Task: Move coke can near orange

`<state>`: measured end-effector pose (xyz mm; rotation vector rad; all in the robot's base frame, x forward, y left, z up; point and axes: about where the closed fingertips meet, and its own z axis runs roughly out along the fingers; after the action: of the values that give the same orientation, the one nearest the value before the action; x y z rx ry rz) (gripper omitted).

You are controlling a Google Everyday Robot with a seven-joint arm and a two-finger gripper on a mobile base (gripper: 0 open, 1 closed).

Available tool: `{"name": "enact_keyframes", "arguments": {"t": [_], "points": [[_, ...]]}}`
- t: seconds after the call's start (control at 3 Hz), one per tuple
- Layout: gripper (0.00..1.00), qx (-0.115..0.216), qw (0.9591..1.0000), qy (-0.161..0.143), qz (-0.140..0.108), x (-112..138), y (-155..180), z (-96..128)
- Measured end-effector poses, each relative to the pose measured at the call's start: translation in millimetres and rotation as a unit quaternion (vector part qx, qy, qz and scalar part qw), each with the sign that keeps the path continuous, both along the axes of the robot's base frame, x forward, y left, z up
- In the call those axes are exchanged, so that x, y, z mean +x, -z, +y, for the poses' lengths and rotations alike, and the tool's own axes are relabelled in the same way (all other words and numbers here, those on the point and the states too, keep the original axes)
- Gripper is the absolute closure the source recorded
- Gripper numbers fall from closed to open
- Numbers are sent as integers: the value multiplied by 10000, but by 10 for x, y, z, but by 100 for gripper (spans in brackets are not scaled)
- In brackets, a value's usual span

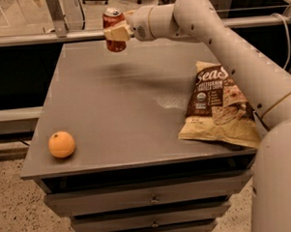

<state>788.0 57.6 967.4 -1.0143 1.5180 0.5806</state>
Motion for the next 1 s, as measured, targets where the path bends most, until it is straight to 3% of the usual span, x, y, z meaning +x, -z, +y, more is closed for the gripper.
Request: {"name": "enact_keyframes", "arguments": {"t": [0.33, 0.67, 1.0], "points": [[100, 355, 9936, -1063, -124, -577, -164, 175], [100, 346, 9876, -1526, -77, -817, -166, 328], [100, 333, 9874, -1548, -54, -815, -154, 337]]}}
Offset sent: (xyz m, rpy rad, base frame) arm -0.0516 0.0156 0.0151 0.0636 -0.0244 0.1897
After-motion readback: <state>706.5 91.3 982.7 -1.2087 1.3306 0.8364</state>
